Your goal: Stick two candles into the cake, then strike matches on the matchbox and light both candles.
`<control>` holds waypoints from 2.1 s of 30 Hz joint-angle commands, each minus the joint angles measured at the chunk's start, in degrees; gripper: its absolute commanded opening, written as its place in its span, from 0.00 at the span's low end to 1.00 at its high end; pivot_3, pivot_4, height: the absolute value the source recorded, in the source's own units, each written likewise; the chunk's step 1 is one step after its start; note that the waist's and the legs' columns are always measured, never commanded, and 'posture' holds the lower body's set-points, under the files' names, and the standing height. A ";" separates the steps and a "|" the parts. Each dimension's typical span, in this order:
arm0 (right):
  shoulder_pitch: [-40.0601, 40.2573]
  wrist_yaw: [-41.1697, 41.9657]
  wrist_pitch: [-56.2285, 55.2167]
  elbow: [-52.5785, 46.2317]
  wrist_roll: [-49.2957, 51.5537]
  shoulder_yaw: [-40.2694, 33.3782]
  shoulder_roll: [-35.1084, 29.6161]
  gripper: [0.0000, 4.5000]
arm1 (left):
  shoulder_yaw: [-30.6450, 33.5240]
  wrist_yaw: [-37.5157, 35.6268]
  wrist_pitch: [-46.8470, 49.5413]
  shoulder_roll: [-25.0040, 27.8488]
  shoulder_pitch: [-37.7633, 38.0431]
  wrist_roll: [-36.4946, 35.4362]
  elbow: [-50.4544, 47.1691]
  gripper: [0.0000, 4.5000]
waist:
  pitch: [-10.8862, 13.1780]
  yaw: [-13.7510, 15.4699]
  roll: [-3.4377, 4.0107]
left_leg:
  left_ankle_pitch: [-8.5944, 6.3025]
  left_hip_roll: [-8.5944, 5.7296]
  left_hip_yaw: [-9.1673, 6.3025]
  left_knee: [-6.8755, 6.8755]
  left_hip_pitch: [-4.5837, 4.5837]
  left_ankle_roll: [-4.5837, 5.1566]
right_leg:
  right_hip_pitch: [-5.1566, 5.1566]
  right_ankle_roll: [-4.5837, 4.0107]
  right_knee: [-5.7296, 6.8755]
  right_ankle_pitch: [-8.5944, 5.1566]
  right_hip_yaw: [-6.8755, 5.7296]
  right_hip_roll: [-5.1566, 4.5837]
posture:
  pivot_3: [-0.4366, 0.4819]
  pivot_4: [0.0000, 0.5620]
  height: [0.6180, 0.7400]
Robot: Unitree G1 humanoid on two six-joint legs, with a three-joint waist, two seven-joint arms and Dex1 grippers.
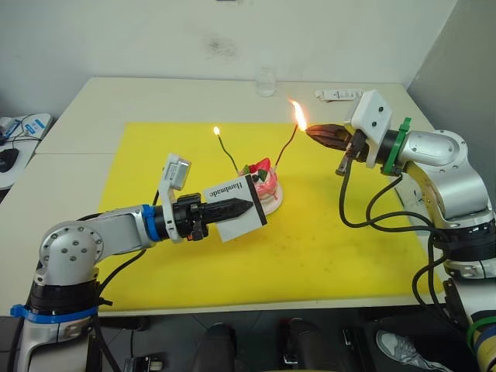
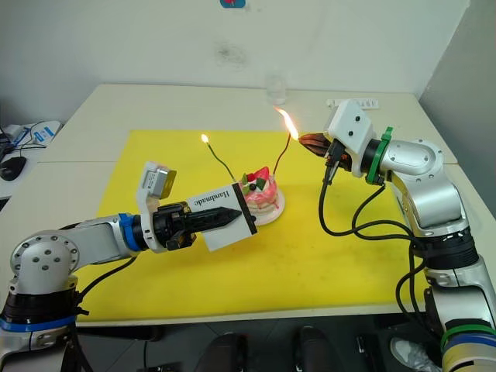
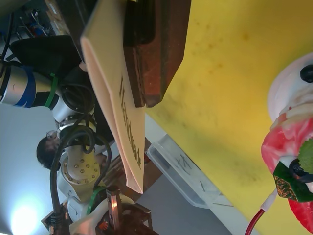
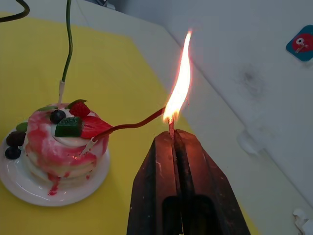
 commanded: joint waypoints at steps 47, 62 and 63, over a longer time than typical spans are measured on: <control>-3.22 -0.31 -3.50 1.84 -2.37 -1.52 1.77 0.01 | 0.88 -0.54 -0.34 1.08 0.76 -2.14 -3.19 0.00 | 0.01 -0.02 0.01 | 0.00 0.00 -0.01 -0.01 0.00 0.00 | 0.00 0.00 -0.01 0.00 0.00 0.00 | 0.48 0.27 1.00; -2.33 -0.35 -3.61 1.98 -2.57 -1.80 1.24 0.01 | 0.73 -0.85 -0.19 1.25 0.46 -2.00 -2.87 0.00 | 0.01 -0.02 0.01 | 0.00 0.00 0.00 -0.01 0.00 0.00 | 0.00 0.00 -0.01 0.00 0.00 0.00 | 0.48 0.27 1.00; -2.23 -0.41 -3.59 1.99 -2.59 -1.84 1.21 0.01 | 0.71 -0.89 -0.19 1.26 0.46 -1.98 -2.88 0.00 | 0.01 -0.02 0.01 | 0.00 0.00 0.00 -0.01 -0.01 0.00 | 0.00 0.00 -0.01 0.00 0.00 0.00 | 0.48 0.27 1.00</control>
